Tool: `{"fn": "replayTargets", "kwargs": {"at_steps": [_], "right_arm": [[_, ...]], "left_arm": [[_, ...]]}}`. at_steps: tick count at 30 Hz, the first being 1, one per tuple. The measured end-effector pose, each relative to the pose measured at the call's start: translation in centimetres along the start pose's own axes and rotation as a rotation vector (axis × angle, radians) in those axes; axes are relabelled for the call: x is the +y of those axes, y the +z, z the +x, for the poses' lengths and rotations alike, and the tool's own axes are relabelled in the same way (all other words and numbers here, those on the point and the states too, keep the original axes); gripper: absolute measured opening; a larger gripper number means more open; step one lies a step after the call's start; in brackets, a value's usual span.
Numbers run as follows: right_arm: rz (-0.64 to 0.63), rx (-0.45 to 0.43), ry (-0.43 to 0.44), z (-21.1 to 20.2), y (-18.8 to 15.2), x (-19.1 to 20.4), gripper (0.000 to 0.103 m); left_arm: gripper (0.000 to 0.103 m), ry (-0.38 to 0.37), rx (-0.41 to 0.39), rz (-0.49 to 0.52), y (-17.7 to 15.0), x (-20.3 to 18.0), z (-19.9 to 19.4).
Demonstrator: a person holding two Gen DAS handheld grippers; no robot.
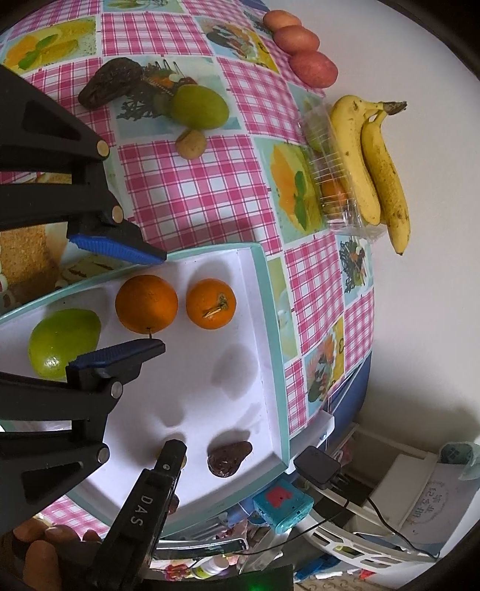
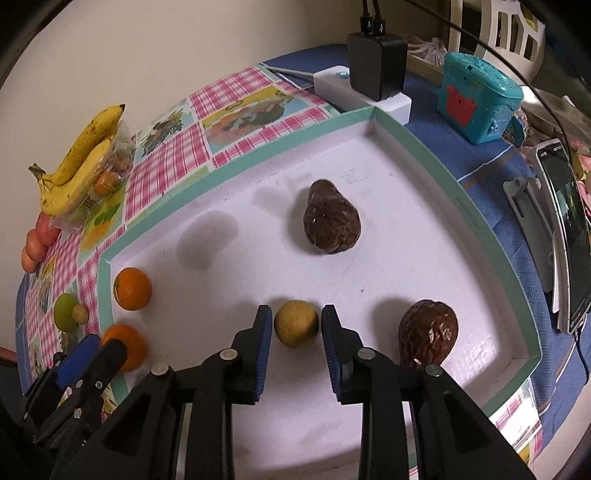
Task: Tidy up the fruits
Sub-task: 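Open both tools over the tray, releasing the orange and kiwi, then move both open tools back toward the fruit pile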
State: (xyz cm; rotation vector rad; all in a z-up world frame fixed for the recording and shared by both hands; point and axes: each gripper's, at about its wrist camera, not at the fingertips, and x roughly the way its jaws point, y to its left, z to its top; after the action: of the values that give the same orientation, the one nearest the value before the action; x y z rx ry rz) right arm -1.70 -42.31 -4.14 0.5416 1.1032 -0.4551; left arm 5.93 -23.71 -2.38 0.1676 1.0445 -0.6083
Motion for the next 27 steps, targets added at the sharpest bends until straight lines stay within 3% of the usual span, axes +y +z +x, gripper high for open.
{"fn": "replayTargets", "kwargs": {"at_steps": [5, 7, 8, 14, 16, 17, 18, 19, 21, 27], "right_arm": [[-0.003, -0.010, -0.010, -0.4, 0.1, 0.0, 0.036], [-0.007, -0.017, -0.011, -0.7, 0.2, 0.1, 0.044], [-0.009, -0.022, -0.012, -0.9, 0.2, 0.2, 0.053], [-0.024, -0.042, -0.014, -1.8, 0.2, 0.8, 0.070], [-0.037, -0.048, -0.025, -2.1, 0.1, 1.1, 0.071], [-0.041, -0.049, -0.026, -2.1, 0.0, 1.2, 0.076], [-0.045, -0.051, -0.024, -2.2, 0.0, 1.3, 0.089], [-0.046, -0.055, -0.020, -2.3, -0.1, 1.4, 0.093], [-0.050, -0.066, -0.014, -2.5, -0.2, 1.7, 0.094], [-0.089, -0.095, -0.014, -3.0, -0.8, 3.3, 0.094]], "left_arm": [[0.054, -0.017, 0.016, -0.033, 0.2, 0.6, -0.4], [0.056, -0.017, 0.016, -0.046, 0.4, 0.9, -0.7], [0.058, -0.012, 0.017, -0.052, 0.5, 1.1, -1.0], [0.077, 0.041, 0.015, -0.149, 0.9, 3.9, -2.4], [0.083, 0.085, 0.014, -0.187, 0.9, 5.2, -2.8], [0.086, 0.125, 0.013, -0.205, 0.8, 5.9, -3.1], [0.090, 0.178, 0.010, -0.219, 0.7, 6.6, -3.3], [0.093, 0.212, 0.005, -0.229, 0.6, 7.2, -3.5], [0.103, 0.268, -0.008, -0.258, 0.3, 8.7, -4.1], [0.103, 0.386, -0.033, -0.357, -0.9, 13.7, -6.5]]}}
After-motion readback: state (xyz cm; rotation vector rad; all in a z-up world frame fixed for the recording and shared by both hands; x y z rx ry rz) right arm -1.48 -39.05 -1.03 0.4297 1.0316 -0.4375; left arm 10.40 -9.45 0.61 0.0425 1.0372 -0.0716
